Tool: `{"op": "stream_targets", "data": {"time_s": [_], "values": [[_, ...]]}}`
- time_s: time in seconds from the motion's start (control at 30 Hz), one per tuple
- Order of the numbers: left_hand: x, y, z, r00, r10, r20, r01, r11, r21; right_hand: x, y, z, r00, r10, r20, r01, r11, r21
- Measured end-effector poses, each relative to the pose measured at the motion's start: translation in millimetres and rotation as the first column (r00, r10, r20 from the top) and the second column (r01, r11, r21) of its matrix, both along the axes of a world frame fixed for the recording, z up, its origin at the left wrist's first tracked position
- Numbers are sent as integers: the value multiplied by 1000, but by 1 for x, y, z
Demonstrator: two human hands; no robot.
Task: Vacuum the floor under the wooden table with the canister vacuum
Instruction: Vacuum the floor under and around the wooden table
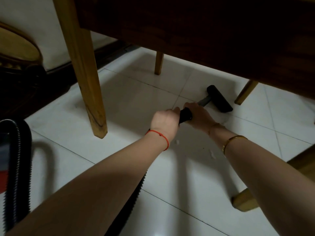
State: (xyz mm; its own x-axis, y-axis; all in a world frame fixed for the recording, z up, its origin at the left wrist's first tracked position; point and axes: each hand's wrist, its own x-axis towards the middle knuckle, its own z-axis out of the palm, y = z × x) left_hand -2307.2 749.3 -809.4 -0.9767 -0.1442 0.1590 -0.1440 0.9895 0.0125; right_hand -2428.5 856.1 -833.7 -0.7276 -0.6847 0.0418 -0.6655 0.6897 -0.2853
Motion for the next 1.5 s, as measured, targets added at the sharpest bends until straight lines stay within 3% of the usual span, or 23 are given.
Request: {"op": "stream_targets", "data": {"time_s": [0.37, 0.73, 1.0, 1.17, 1.5], "values": [[74, -37, 19, 993, 117, 28, -117, 993, 3, 54, -49, 8, 982, 171, 87, -168, 985, -40], [180, -81, 26, 984, 178, 7, -178, 983, -43, 145, -108, 13, 922, 387, 19, -385, 919, -85], [245, -94, 41, 980, 190, 53, -187, 980, -66, 218, -120, 25, 920, 392, 29, -382, 909, -165], [268, -104, 42, 977, 187, 99, -176, 979, -106, 243, -131, 23, 935, 354, -21, -354, 928, -119], [227, -98, 30, 983, 169, 66, -161, 981, -111, 210, -122, 6, 973, 204, -105, -216, 969, -117]]}}
